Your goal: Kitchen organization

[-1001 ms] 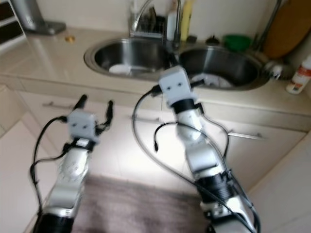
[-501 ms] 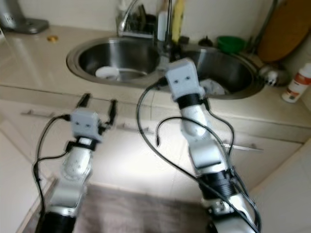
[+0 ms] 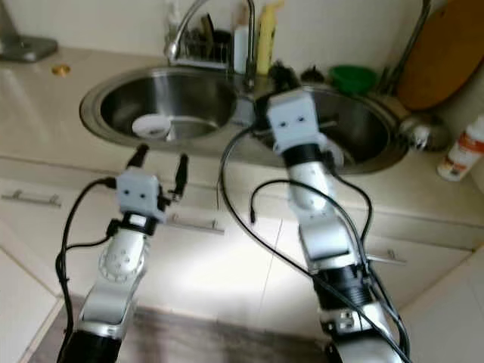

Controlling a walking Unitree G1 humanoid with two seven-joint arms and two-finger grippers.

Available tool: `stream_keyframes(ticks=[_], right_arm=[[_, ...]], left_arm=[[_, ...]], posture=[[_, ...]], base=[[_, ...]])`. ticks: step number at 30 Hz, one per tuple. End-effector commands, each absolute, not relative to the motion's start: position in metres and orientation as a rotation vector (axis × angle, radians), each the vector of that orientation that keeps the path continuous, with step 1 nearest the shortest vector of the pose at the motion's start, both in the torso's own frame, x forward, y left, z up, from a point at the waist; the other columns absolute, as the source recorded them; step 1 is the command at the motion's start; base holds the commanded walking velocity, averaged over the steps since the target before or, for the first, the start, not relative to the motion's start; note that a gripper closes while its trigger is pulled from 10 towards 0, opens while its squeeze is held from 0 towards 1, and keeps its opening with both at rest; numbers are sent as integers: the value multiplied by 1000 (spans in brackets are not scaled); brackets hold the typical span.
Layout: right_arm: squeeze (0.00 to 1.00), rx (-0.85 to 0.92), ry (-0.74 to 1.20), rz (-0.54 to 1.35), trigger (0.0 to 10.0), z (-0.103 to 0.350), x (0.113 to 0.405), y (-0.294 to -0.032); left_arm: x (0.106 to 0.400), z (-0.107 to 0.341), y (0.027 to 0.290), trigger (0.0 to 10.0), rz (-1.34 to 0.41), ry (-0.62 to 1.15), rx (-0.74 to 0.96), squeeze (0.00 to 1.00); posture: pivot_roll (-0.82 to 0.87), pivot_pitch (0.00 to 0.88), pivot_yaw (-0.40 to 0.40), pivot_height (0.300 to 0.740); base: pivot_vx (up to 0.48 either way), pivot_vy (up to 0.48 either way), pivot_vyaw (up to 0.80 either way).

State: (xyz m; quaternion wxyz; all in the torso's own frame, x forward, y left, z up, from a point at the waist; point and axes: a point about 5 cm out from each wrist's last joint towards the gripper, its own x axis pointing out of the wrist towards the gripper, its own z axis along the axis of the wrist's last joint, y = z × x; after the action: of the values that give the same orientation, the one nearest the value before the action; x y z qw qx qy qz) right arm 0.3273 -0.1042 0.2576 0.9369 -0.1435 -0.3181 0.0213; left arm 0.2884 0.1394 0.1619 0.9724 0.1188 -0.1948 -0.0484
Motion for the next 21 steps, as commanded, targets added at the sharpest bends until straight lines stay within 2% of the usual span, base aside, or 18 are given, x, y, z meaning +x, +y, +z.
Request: stream_keyframes(ticks=[1, 21], right_arm=[[0, -274, -678, 65, 10000, 264, 325, -97], [0, -269, -642, 68, 10000, 258, 329, -99]], left_arm=[[288, 165, 143, 10000, -88, -401, 252, 0], [288, 164, 142, 10000, -95, -395, 254, 0]], posture=[[117, 0, -70, 740], [117, 0, -68, 740]], base=[[304, 0, 0], [304, 0, 0]])
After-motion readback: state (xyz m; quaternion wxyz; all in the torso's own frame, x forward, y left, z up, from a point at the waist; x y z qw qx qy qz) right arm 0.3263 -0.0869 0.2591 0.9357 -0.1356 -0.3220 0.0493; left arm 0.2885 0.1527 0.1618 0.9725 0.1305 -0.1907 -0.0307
